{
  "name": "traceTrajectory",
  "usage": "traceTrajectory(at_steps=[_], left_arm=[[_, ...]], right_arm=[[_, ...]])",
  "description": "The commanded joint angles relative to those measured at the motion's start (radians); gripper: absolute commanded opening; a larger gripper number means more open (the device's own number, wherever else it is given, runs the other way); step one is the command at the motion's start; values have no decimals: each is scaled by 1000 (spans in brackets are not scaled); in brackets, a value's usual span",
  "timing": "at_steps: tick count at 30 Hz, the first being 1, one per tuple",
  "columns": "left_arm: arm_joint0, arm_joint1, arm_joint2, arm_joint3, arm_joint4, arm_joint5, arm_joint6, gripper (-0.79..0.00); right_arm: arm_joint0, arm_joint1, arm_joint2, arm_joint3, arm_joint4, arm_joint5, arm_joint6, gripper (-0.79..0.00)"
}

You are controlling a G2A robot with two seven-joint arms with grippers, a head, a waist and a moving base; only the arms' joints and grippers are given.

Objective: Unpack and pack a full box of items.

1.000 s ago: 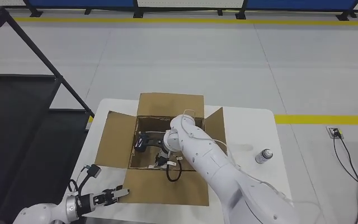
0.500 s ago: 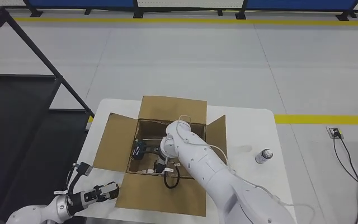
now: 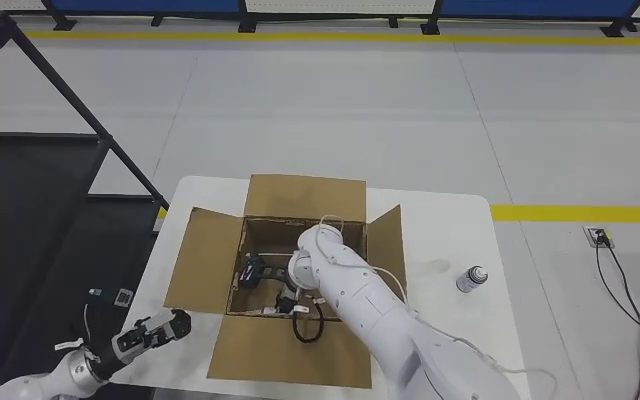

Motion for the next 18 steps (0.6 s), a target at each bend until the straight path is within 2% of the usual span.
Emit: traceTrajectory(at_steps=[1, 4, 18], left_arm=[[4, 2, -21, 4, -25, -3, -6, 0], [1, 6, -63, 20, -60, -1, -30, 0], [1, 6, -63, 19, -59, 2, -24, 0]], right_arm=[[5, -1, 11, 5, 25, -25, 31, 0], [14, -1, 21, 10, 47, -25, 65, 0], [9, -1, 20, -3, 42, -12, 50, 0]])
